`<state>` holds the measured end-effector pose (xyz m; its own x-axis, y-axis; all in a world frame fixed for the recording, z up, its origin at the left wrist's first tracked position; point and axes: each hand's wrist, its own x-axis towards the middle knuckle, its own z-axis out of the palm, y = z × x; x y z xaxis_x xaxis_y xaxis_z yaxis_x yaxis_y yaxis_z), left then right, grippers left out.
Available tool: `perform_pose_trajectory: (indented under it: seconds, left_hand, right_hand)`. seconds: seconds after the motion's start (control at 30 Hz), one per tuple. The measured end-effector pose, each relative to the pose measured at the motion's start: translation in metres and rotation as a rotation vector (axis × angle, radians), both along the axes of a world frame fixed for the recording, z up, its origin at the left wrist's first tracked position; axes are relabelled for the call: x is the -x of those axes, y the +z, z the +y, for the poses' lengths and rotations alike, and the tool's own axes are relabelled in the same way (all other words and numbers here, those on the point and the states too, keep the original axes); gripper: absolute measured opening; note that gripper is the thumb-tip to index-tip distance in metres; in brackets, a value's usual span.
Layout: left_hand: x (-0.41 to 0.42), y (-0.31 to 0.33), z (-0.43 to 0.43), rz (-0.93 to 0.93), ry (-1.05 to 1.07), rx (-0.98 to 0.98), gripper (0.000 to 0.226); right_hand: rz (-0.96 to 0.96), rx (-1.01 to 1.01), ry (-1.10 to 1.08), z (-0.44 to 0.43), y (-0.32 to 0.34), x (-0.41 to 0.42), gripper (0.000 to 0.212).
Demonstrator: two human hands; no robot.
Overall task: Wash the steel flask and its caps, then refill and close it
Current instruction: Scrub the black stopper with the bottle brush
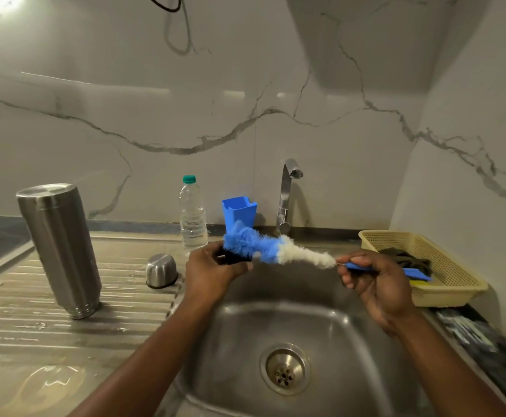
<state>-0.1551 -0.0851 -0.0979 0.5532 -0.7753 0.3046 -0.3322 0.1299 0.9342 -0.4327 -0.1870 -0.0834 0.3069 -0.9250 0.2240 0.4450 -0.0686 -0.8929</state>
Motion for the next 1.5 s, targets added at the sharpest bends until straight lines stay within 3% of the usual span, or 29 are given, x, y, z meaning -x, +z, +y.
perform_pose_trajectory:
  seconds: [0.23, 0.37, 0.57, 0.7, 0.83, 1.0, 1.17, 1.3, 1.5]
  left_hand:
    - [0.008, -0.003, 0.006, 0.049, -0.074, -0.007, 0.048]
    - [0.002, 0.003, 0.007, 0.149, -0.007, 0.072, 0.052]
    - [0.008, 0.001, 0.009, 0.157, -0.090, 0.052, 0.049]
    - [0.005, 0.004, 0.007, 0.243, -0.064, 0.101, 0.052]
    - [0.013, 0.002, 0.011, 0.201, -0.147, 0.052, 0.044]
    - [0.006, 0.005, 0.009, 0.282, -0.118, 0.102, 0.056]
    - [0.011, 0.001, 0.010, 0.318, -0.213, 0.062, 0.049]
    - [0.006, 0.007, 0.008, 0.489, -0.197, 0.141, 0.048]
    - [0.010, 0.009, 0.008, 0.686, -0.278, 0.197, 0.043]
  right_hand:
    - [0.020, -0.004, 0.014, 0.005, -0.003, -0.002, 0.038]
    - [-0.050, -0.010, -0.046, -0.001, 0.002, 0.009, 0.048]
    - [-0.008, -0.022, 0.012, 0.005, -0.002, -0.001, 0.040]
    - [-0.087, -0.027, -0.053, 0.000, 0.003, 0.009, 0.045]
    - [-0.022, -0.041, 0.016, 0.005, -0.004, -0.002, 0.042]
    - [-0.097, -0.052, -0.053, 0.000, 0.003, 0.010, 0.049]
    - [-0.029, -0.078, 0.010, 0.005, -0.002, -0.001, 0.037]
    - [-0.093, -0.065, -0.071, -0.002, 0.003, 0.010, 0.048]
    - [-0.062, -0.081, -0.028, 0.004, -0.003, 0.001, 0.036]
